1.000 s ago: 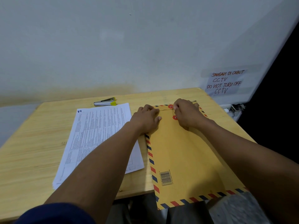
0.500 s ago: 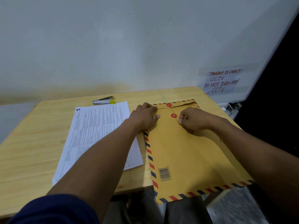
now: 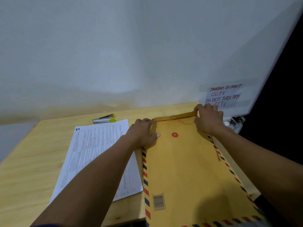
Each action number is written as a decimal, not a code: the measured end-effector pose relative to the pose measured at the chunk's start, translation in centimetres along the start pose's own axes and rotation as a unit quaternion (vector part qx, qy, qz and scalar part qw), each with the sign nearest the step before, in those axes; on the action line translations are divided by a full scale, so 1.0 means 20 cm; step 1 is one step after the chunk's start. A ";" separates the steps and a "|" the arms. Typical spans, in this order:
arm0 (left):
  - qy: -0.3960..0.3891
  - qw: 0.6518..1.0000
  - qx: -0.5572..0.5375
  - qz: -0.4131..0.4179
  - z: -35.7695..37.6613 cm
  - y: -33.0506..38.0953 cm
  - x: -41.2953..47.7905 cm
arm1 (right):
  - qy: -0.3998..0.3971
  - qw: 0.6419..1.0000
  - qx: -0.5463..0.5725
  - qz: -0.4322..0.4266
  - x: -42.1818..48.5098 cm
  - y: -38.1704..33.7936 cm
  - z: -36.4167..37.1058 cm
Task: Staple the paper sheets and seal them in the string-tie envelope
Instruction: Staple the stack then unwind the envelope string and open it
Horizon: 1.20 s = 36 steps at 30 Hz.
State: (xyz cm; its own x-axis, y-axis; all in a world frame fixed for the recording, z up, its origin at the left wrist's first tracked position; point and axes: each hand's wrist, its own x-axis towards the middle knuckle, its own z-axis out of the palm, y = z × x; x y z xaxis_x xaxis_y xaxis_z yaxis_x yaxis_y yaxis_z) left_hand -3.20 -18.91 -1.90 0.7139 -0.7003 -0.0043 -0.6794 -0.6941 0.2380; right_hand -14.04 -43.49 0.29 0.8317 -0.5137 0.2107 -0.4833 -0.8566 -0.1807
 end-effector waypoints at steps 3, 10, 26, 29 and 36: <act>0.040 0.991 -0.128 -0.020 -0.03 -0.03 0.02 | 0.048 0.997 0.052 -0.019 0.00 -0.03 0.00; 0.133 0.866 -0.477 -0.074 -0.18 -0.10 -0.01 | -0.055 0.916 0.397 0.019 -0.03 -0.07 -0.12; 0.112 0.849 -0.484 -0.179 -0.48 -0.15 -0.35 | -0.086 0.829 0.552 0.039 -0.12 -0.40 -0.44; 0.150 0.863 -0.456 -0.158 -0.61 -0.15 -0.41 | -0.096 0.824 0.558 0.023 -0.13 -0.47 -0.57; 0.216 0.875 -0.416 -0.121 -1.08 -0.12 -0.57 | -0.085 0.815 0.573 -0.003 -0.17 -0.63 -0.90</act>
State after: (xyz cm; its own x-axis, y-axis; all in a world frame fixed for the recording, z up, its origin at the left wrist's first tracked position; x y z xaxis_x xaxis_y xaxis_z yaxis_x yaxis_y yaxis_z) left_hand -5.99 -5.69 18.48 0.9396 -0.2957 0.1724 -0.2686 -0.3248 0.9069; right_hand -15.65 -31.79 19.25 0.9058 -0.4127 0.0958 0.0123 -0.2004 -0.9796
